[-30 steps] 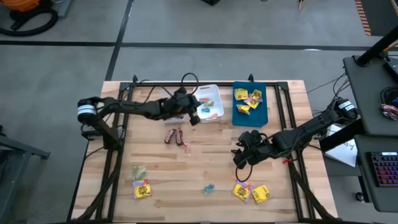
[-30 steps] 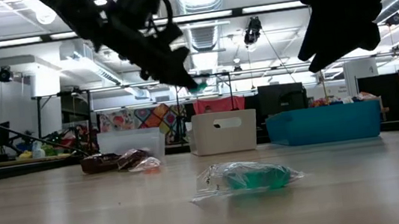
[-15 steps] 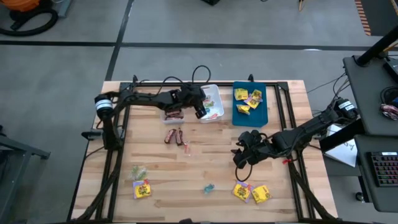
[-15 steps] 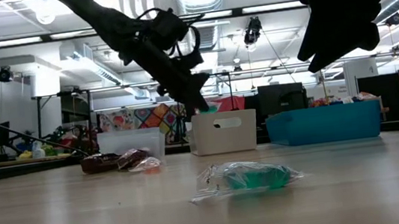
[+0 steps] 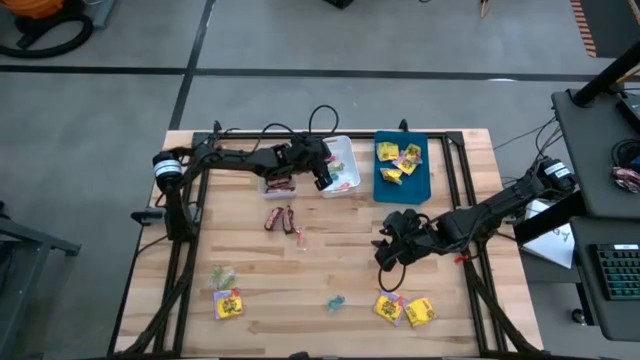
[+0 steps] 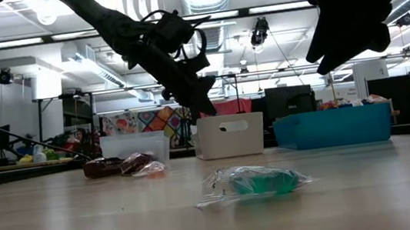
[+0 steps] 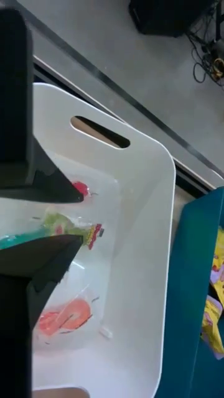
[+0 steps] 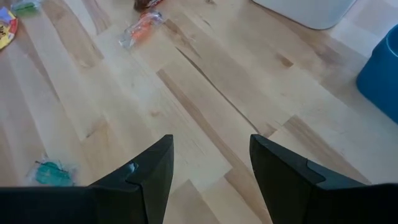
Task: Sort candy
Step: Put the bottom right yellow sour patch candy into the blue bin
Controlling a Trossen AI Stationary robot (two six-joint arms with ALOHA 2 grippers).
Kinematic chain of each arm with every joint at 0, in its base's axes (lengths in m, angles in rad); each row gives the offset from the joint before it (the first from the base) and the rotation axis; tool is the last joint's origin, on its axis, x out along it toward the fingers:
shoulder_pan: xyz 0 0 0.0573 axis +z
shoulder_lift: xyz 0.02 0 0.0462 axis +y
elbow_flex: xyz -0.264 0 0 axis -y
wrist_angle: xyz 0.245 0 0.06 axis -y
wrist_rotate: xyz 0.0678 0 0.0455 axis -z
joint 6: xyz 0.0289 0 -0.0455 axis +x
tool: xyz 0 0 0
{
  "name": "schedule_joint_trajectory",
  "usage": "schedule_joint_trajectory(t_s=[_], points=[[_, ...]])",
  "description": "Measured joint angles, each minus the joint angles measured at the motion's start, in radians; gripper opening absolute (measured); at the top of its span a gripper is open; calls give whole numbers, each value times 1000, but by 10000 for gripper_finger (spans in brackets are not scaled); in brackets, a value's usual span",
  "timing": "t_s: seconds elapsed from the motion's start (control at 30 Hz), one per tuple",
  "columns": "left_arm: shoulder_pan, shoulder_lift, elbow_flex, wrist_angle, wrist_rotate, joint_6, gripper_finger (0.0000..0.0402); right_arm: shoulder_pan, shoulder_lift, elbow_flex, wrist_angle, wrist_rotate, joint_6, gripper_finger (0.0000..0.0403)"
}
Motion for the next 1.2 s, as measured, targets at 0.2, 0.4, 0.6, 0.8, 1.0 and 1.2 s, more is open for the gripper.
schedule_joint_trajectory(t_s=[0.2,0.4,0.6,0.8,1.0,1.2], points=[[-19,-17,-1,-17,0,0,123,0,0,0,0,-63,21,201],[-86,-101,-23,-32,0,12,133,0,0,14,0,-234,82,201],[-199,-247,-100,-4,1,16,119,35,23,32,0,-402,176,201],[-320,-414,-228,21,0,-31,106,109,47,58,-110,-565,349,201],[-415,-577,-377,62,0,-91,104,211,46,129,-431,-735,540,201],[-460,-699,-515,132,-2,-163,103,272,42,187,-606,-755,560,201]])
